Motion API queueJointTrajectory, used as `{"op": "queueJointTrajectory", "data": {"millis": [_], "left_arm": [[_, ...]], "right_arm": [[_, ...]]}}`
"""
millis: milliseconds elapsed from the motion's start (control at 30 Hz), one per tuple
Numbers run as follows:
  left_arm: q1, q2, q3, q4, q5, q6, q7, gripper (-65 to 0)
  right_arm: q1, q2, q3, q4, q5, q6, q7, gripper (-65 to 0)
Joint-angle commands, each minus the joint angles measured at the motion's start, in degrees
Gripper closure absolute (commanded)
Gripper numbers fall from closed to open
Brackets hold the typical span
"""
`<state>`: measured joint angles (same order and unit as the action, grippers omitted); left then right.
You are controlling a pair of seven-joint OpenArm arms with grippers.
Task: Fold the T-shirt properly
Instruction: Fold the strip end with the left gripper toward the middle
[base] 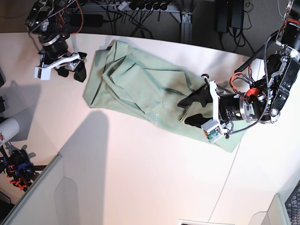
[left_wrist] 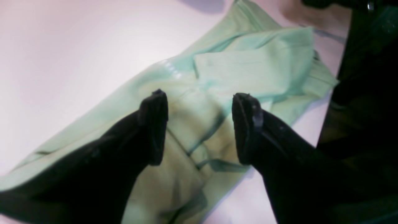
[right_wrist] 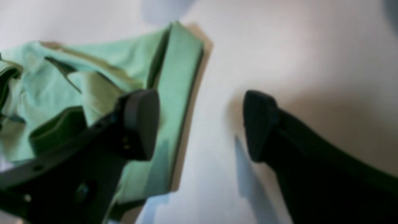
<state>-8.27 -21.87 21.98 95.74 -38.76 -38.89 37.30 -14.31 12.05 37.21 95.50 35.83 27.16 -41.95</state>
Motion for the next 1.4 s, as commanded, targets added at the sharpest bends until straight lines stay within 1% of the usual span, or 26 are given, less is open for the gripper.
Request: {"op": "queueJointTrajectory", "data": {"millis": [0, 67, 233, 333, 500, 667, 833, 967, 1100, 1133, 1167, 1233, 1300, 1333, 1367], "left_arm": [[-1.1, -0.2, -1.2, 0.9, -1.3, -1.0, -1.2, -35.7], [-1.1, -0.3, -2.8, 0.9, -1.3, -1.0, -1.2, -35.7], [-1.1, -2.6, -4.9, 0.9, -1.3, -1.0, -1.3, -35.7], [-1.1, -3.9, -4.9, 0.9, -1.3, -1.0, -1.4, -35.7], [-1.0, -4.9, -4.9, 0.9, -1.3, -1.0, -1.3, -35.7], [-1.1, -5.3, -4.9, 0.9, -1.3, -1.0, -1.3, -35.7], [-1.1, -5.3, -4.9, 0.9, -1.3, -1.0, -1.4, -35.7], [-1.1, -5.3, -4.9, 0.9, -1.4, -1.0, -1.5, -35.7], [-1.1, -5.3, -4.9, 0.9, -1.8, -1.0, -1.5, -35.7], [-1.1, -5.3, -4.9, 0.9, -1.8, -1.0, -1.5, -35.7], [-1.1, -5.3, -4.9, 0.9, -1.8, -1.0, -1.5, -35.7], [-1.1, -5.3, -4.9, 0.9, -1.8, -1.0, -1.5, -35.7], [-1.1, -5.3, -4.9, 0.9, -1.8, -1.0, -1.5, -35.7], [-1.1, -5.3, -4.9, 0.9, -1.8, -1.0, -1.5, -35.7], [-1.1, -5.3, -4.9, 0.9, -1.8, -1.0, -1.5, -35.7]], "right_arm": [[0.3, 0.8, 0.3, -0.1, 1.9, 0.2, 1.0, -42.2], [0.3, 0.7, 0.0, -1.5, 3.2, 0.2, 0.9, -42.2], [0.3, -0.2, -2.4, -2.4, 3.2, 0.2, 1.0, -42.2], [0.3, -1.3, -4.8, -2.5, 3.7, 0.2, 1.0, -42.2], [0.6, -3.6, -7.4, -2.5, 3.8, 0.2, 1.3, -42.2], [0.6, -6.4, -7.3, -2.5, 3.9, 0.2, 1.5, -42.2], [0.6, -8.2, -7.3, -2.5, 4.2, 0.2, 1.9, -42.2], [0.6, -9.2, -7.3, -2.5, 4.2, 0.1, 2.6, -42.0], [0.6, -9.4, -8.1, -2.5, 4.2, 0.1, 3.8, -41.6], [0.6, -9.4, -8.5, -2.5, 4.0, 0.2, 4.3, -38.7], [0.6, -9.4, -8.9, -2.5, 3.7, 0.1, 4.7, -32.9], [0.6, -9.4, -10.1, -2.5, 2.9, 0.2, 5.8, -17.0], [0.6, -9.4, -11.4, -2.5, 0.8, 0.2, 7.5, -2.1], [0.6, -9.4, -12.0, -2.5, -0.6, 0.2, 8.5, 0.0], [0.7, -9.4, -12.5, -2.5, -2.0, 0.2, 9.2, 0.0]]}}
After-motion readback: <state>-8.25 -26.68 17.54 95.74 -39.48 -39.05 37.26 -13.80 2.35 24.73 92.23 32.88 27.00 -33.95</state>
